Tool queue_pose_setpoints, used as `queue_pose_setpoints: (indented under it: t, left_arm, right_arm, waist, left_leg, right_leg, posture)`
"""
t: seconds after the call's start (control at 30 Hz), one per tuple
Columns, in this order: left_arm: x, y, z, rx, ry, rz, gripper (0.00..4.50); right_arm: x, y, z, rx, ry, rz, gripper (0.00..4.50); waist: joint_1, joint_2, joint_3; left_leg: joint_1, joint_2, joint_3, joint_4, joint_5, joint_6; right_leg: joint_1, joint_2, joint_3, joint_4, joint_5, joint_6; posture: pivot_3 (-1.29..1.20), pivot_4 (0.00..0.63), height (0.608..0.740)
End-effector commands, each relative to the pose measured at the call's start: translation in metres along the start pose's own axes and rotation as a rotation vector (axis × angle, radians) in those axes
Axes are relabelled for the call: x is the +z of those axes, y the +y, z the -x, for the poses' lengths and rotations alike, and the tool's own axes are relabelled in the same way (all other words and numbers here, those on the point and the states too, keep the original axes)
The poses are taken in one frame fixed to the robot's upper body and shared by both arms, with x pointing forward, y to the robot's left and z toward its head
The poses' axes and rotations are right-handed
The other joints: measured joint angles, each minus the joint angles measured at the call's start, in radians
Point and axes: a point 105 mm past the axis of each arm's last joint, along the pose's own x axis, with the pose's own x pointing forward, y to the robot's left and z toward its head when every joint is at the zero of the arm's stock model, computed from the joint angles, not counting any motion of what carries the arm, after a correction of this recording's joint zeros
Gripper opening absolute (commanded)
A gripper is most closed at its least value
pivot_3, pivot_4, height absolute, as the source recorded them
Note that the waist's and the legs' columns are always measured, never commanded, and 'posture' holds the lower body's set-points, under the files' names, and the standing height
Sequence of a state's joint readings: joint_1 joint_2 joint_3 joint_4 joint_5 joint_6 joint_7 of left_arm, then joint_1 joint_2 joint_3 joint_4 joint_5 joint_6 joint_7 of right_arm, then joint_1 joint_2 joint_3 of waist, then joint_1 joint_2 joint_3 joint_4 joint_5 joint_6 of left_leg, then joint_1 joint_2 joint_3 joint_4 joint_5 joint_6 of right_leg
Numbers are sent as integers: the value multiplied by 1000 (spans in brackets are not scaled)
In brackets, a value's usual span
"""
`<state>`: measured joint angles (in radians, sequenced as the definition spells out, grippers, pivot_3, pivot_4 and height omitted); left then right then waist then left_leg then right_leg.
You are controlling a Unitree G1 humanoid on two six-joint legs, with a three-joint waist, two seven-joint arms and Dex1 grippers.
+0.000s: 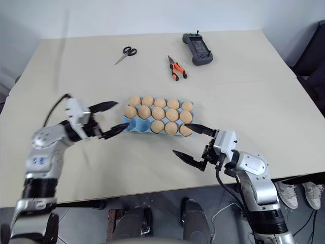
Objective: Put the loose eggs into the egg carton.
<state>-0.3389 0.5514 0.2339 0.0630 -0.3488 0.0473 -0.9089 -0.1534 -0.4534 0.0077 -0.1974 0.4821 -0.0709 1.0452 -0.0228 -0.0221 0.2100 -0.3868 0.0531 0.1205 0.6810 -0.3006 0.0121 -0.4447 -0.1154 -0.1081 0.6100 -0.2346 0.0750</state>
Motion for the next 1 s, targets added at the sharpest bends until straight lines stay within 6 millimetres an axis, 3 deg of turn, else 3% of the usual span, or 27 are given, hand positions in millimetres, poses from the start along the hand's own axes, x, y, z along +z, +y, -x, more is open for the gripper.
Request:
queue_pose_setpoints:
  t: [0.03, 0.13, 0.23, 0.43, 0.5, 0.77, 0.87, 1.0]
  left_arm:
    - [23, 24, 42, 259, -43, -85, 4480]
    - [16, 35, 98, 536, 8, -70, 4480]
    - [9, 28, 140, 698, 60, -52, 4480]
    - [-2, 6, 201, 899, 107, 51, 4480]
    - [-5, -1, 213, 924, 115, 89, 4480]
    - [-25, -25, 229, 936, 169, 220, 4480]
    - [-33, -30, 218, 885, 204, 251, 4480]
    - [-41, -22, 209, 877, 244, 232, 4480]
  right_arm:
    - [6, 2, -5, 52, -34, 1, 4500]
    - [6, 2, -10, 79, -43, -5, 4500]
    - [7, 0, -13, 100, -67, 11, 4500]
    - [7, -2, -17, 170, -82, 10, 4500]
    - [6, -3, -18, 181, -81, 10, 4500]
    - [5, -3, -18, 197, -83, 1, 4500]
    - [5, -3, -19, 198, -81, 2, 4500]
    - [5, -2, -18, 199, -77, 0, 4500]
  waist:
    - [0, 0, 0]
    - [-3, 0, 0]
    - [-4, 0, 0]
    - [0, -1, -1]
    - [0, -1, -1]
    - [-5, -2, -1]
    - [-4, -2, -1]
    - [-3, -2, -1]
  left_leg:
    - [0, 0, 0, 0, 0, 0]
    - [0, 0, 0, 0, 0, 0]
    - [0, 2, 0, 0, -1, -1]
    - [0, 6, 1, 0, -6, -9]
    - [0, 8, 1, -1, -7, -10]
    - [0, 11, 2, -1, -9, -13]
    - [-1, 13, 2, -1, -10, -14]
    - [-1, 13, 2, -1, -10, -14]
  right_leg:
    - [0, 0, 0, 0, 0, 0]
    - [0, -1, 0, -1, 0, 0]
    - [0, -1, 1, -2, 0, 0]
    - [0, 0, 0, -5, 0, -3]
    - [0, 1, -1, -7, 0, -4]
    - [0, 4, -2, -10, -1, -6]
    - [-1, 5, -2, -10, -2, -7]
    - [-1, 6, -2, -10, -2, -8]
  posture:
    - [0, 150, 740]
    - [0, 150, 740]
    - [0, 150, 740]
    - [0, 150, 740]
    - [0, 150, 740]
    - [0, 150, 740]
    - [0, 150, 740]
    - [0, 150, 740]
